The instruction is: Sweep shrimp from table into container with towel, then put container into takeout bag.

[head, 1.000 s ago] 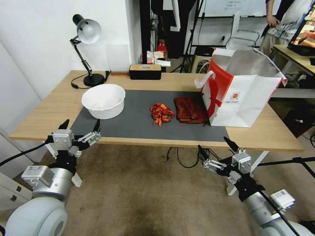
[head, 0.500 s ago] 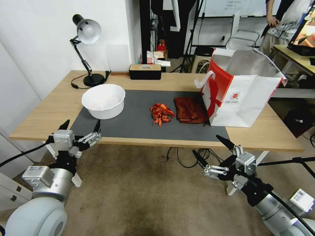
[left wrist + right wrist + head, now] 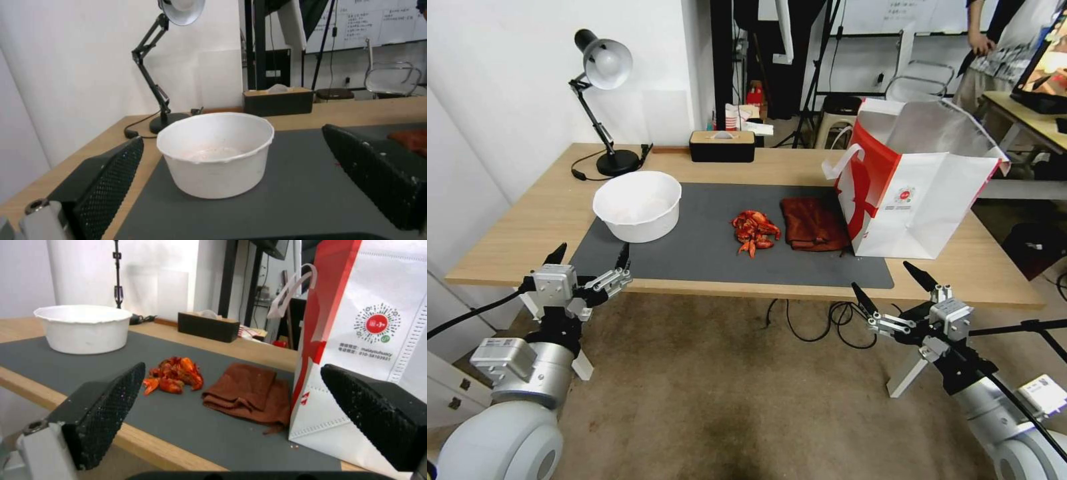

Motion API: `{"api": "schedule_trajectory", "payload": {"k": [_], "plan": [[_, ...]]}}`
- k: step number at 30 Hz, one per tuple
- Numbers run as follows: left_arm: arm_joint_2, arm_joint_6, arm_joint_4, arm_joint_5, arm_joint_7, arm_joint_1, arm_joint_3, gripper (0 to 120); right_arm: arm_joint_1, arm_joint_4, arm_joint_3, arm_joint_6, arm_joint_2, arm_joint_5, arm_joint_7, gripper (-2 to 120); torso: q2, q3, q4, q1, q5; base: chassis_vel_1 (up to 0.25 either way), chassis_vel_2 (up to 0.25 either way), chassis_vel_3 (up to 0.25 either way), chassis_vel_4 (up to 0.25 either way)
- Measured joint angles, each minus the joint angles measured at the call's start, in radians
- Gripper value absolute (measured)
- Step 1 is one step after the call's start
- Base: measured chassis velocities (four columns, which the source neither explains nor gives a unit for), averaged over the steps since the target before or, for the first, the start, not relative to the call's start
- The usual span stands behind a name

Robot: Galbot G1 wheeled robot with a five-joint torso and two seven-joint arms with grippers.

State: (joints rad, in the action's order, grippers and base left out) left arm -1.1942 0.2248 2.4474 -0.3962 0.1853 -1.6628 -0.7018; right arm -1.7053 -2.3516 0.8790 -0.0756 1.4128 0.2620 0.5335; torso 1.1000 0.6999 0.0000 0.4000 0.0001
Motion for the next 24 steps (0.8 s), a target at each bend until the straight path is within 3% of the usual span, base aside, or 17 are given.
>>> {"api": "schedule_trajectory", "payload": {"k": [10, 14, 16, 17, 20, 21, 24], "plan": [[0.004, 0.0, -0.007, 0.002, -0.002, -0.001, 0.0, 100, -0.008, -0.012, -0.004, 0.0, 0.003, -0.007, 0.001, 100, 0.0, 0.0, 0.0001, 0.0, -0.0001, 0.0, 0.0, 0.0, 0.0], [0.029, 0.0, -0.024, -0.009, 0.001, 0.014, 0.0, 100, -0.01, -0.021, -0.005, -0.001, 0.002, -0.007, 0.001, 100, 0.0, 0.0, 0.0002, 0.0, -0.0001, 0.0, 0.0, 0.0, 0.0], [0.067, 0.006, -0.045, -0.045, 0.013, 0.049, 0.0, 100, -0.014, -0.026, -0.006, -0.002, 0.0, -0.007, 0.002, 100, 0.0, 0.0, 0.0002, 0.0, -0.0001, 0.0, 0.0, 0.0, 0.0], [0.067, 0.006, -0.045, -0.045, 0.013, 0.049, 0.0, 100, -0.014, -0.026, -0.006, -0.002, 0.0, -0.007, 0.002, 100, 0.0, 0.0, 0.0002, 0.0, -0.0001, 0.0, 0.0, 0.0, 0.0], [0.139, 0.023, -0.096, -0.111, 0.031, 0.146, 0.001, 100, -0.019, -0.031, -0.006, -0.002, -0.001, -0.009, 0.002, 100, 0.0, 0.0, 0.0001, 0.0, -0.0003, 0.0, 0.0, 0.0, 0.0], [0.139, 0.023, -0.096, -0.111, 0.031, 0.146, 0.001, 100, -0.019, -0.031, -0.006, -0.002, -0.001, -0.009, 0.002, 100, 0.0, 0.0, 0.0001, 0.0, -0.0003, 0.0, 0.0, 0.0, 0.0], [0.25, 0.055, -0.164, -0.249, 0.038, 0.287, 0.016, 100, -0.028, -0.038, -0.005, -0.002, 0.001, -0.013, 0.002, 100, 0.0, 0.0, -0.0001, 0.0, -0.0002, 0.0, 0.0, 0.0, 0.0]]}}
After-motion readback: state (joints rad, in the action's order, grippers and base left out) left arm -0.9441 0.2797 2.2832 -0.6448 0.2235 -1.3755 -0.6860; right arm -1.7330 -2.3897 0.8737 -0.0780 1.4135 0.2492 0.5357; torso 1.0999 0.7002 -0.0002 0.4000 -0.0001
